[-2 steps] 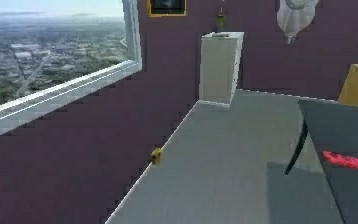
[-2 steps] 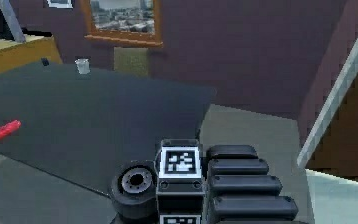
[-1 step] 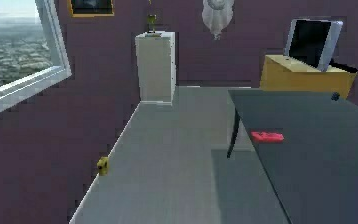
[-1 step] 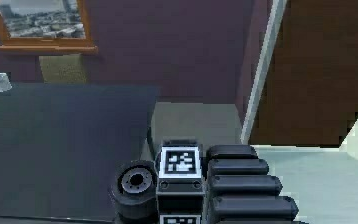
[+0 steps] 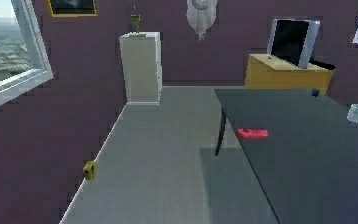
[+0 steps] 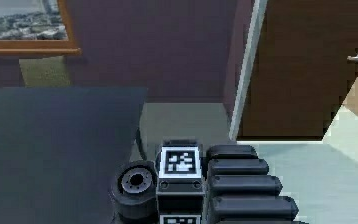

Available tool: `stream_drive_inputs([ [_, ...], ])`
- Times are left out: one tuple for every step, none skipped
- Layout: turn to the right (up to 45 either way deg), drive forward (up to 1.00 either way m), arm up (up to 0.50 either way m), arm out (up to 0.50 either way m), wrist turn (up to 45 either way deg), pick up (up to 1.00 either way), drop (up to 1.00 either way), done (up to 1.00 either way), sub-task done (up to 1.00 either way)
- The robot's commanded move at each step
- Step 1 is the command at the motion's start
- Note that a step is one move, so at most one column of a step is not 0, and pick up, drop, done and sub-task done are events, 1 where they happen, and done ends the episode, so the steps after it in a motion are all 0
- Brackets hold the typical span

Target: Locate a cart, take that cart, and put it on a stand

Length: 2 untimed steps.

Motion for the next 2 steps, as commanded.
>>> stream_drive_inputs([
  [0.0,1.00,0.00,0.00,0.0,0.00,0.00,0.00,0.00],
  [0.0,1.00,0.00,0.00,0.0,0.00,0.00,0.00,0.00],
])
